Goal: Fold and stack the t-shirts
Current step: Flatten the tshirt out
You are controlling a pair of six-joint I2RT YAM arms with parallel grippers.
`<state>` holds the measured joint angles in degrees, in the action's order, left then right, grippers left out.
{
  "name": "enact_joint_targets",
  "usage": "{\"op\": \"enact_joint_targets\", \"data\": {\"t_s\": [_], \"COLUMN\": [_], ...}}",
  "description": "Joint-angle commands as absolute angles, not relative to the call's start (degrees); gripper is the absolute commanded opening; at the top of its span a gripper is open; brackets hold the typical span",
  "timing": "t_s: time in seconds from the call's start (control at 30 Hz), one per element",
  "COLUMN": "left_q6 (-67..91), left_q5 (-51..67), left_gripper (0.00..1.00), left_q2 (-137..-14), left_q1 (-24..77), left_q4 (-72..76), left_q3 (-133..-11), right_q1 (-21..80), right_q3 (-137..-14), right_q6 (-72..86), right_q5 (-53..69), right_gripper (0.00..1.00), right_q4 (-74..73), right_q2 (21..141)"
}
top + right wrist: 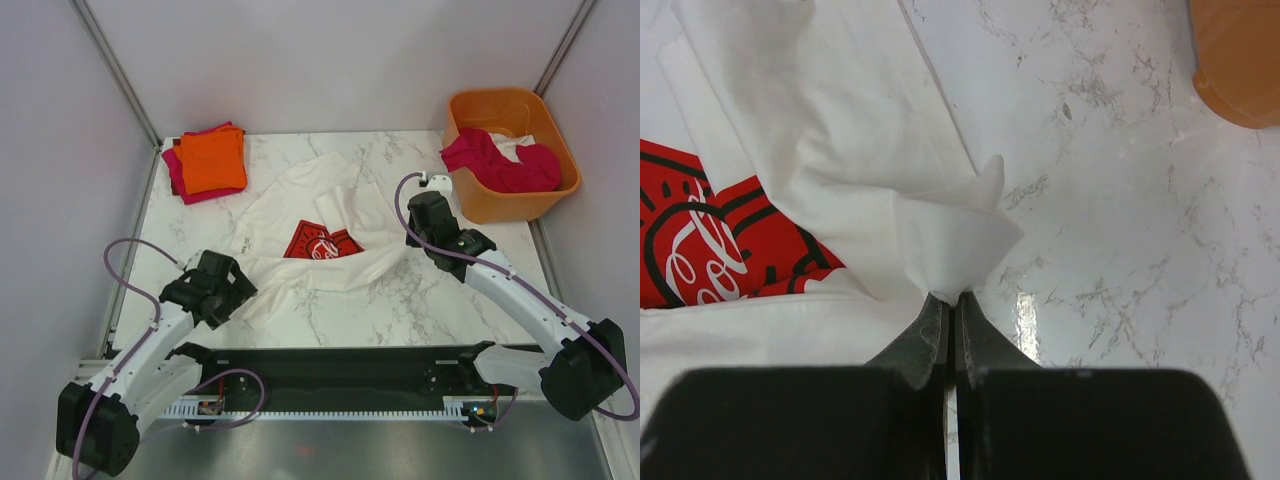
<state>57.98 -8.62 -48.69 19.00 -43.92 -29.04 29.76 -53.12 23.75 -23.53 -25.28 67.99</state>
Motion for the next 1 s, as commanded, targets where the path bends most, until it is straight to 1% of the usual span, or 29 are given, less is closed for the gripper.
{"op": "enact_joint_targets", "data": {"t_s": [0.0, 0.1, 0.13, 0.2, 0.23, 0.27, 0.3, 0.37, 0.4, 0.43, 0.47, 0.57, 0.67, 0.7, 0.83, 0.9, 0.97], "left_q6": [61.8, 62.2, 61.8, 61.2, 60.3, 60.0, 59.9, 59.7, 59.5, 59.1, 58.7, 55.3, 52.2, 51.5, 46.6, 44.3, 40.4], "left_q5": [-9.4, -9.8, -9.9, -10.5, -10.6, -11.2, -11.3, -11.7, -11.8, -12.0, -12.4, -13.2, -15.1, -15.8, -18.0, -18.0, -17.6], "left_gripper": [1.0, 0.98, 0.94, 0.9, 0.8, 0.77, 0.62, 0.48, 0.39, 0.1, 0.02, 0.02, 0.02, 0.02, 0.02, 0.02, 0.02], "left_q2": [-49.0, -50.5, -51.1, -52.0, -52.5, -54.0, -55.1, -58.2, -58.9, -59.4, -59.7, -57.1, -51.3, -50.1, -45.0, -43.9, -41.9], "left_q1": [19.2, 19.2, 19.2, 19.2, 19.2, 19.2, 19.2, 19.2, 19.2, 19.2, 19.2, 19.2, 19.2, 19.2, 19.2, 19.2, 19.2], "left_q4": [-43.6, -40.5, -38.2, -35.7, -33.2, -32.1, -31.0, -28.9, -28.2, -27.7, -27.5, -29.9, -34.8, -37.1, -45.4, -46.6, -47.1], "left_q3": [-26.8, -24.6, -24.3, -24.1, -24.0, -23.9, -23.7, -23.7, -23.9, -24.1, -24.3, -28.8, -34.5, -39.2, -51.0, -57.2, -60.8], "right_q1": [29.4, 29.3, 29.2, 29.1, 29.2, 29.2, 29.2, 29.2, 29.1, 29.2, 29.1, 28.9, 28.8, 28.8, 28.7, 28.8, 28.8], "right_q3": [-54.1, -54.0, -54.0, -53.8, -53.8, -53.8, -53.8, -53.6, -53.5, -53.4, -53.5, -54.5, -57.0, -57.7, -63.4, -66.9, -70.6], "right_q6": [23.0, 23.2, 23.2, 23.1, 23.1, 23.1, 23.0, 23.0, 23.0, 23.0, 23.0, 22.8, 22.7, 22.7, 22.9, 22.9, 22.4], "right_q5": [-23.3, -22.9, -22.7, -22.2, -22.1, -22.0, -22.0, -22.1, -22.1, -22.3, -22.3, -22.8, -22.9, -22.9, -21.8, -20.7, -18.6], "right_gripper": [0.0, 0.0, 0.0, 0.0, 0.0, 0.0, 0.0, 0.0, 0.0, 0.0, 0.0, 0.0, 0.0, 0.0, 0.0, 0.0, 0.0], "right_q4": [-23.6, -23.5, -23.5, -23.4, -23.4, -23.3, -23.4, -23.4, -23.4, -23.4, -23.4, -23.7, -24.6, -24.7, -26.5, -26.7, -26.7], "right_q2": [66.9, 67.1, 67.4, 67.4, 67.6, 67.7, 67.8, 67.7, 67.6, 67.4, 67.4, 67.2, 66.2, 65.8, 62.8, 61.2, 58.5]}}
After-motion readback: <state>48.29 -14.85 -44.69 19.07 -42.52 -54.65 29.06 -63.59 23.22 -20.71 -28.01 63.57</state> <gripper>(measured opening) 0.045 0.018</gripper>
